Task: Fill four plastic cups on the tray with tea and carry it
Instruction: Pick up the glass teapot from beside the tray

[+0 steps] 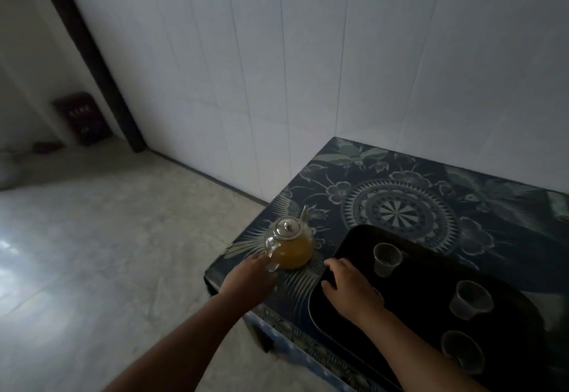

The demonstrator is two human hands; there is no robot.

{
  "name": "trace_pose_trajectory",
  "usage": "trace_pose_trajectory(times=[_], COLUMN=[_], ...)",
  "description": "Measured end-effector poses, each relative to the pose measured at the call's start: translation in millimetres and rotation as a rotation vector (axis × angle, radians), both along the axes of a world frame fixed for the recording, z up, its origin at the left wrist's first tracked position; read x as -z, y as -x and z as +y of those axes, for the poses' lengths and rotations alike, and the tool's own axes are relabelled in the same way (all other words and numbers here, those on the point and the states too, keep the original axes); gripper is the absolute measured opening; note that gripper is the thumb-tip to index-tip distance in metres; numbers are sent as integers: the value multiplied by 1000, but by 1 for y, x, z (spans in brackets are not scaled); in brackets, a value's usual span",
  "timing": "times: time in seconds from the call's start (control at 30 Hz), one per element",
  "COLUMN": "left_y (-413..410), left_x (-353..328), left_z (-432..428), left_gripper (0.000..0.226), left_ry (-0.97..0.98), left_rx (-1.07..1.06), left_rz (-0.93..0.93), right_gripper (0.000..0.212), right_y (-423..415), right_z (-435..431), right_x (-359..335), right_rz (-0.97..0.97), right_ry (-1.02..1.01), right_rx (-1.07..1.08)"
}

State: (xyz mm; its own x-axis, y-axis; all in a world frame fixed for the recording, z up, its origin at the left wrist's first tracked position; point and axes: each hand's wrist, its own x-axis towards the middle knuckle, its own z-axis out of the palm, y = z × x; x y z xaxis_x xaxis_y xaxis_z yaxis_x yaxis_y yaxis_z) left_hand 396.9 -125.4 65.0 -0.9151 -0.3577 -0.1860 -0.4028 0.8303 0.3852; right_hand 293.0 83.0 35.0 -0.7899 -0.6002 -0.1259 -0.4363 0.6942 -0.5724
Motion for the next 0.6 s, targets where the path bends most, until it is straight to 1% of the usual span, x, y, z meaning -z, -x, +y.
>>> trace_pose_trajectory(times=[0.07, 0.17, 0.33, 0.43, 0.6], left_y=[-5, -9, -3, 10, 49], left_x=[-2, 0, 8, 11, 23], left_z=[-4, -12, -30, -43, -78], left_gripper=[32, 27, 27, 19, 18], left_ry=[21, -22, -38, -58, -136], left_rx=[-15, -66, -62, -47, 3], left_rz=[-8, 11, 55, 83, 93], right_gripper=[60, 64, 60, 57, 56], right_y=[-2, -7, -13, -12, -6], right_z=[-9, -19, -38, -51, -81], right_x=[1, 1, 3, 7, 18], right_rz=[-69, -150, -260, -312, -461], right_ry=[39, 100, 154, 192, 346], right_rx=[1, 25, 49, 82, 248])
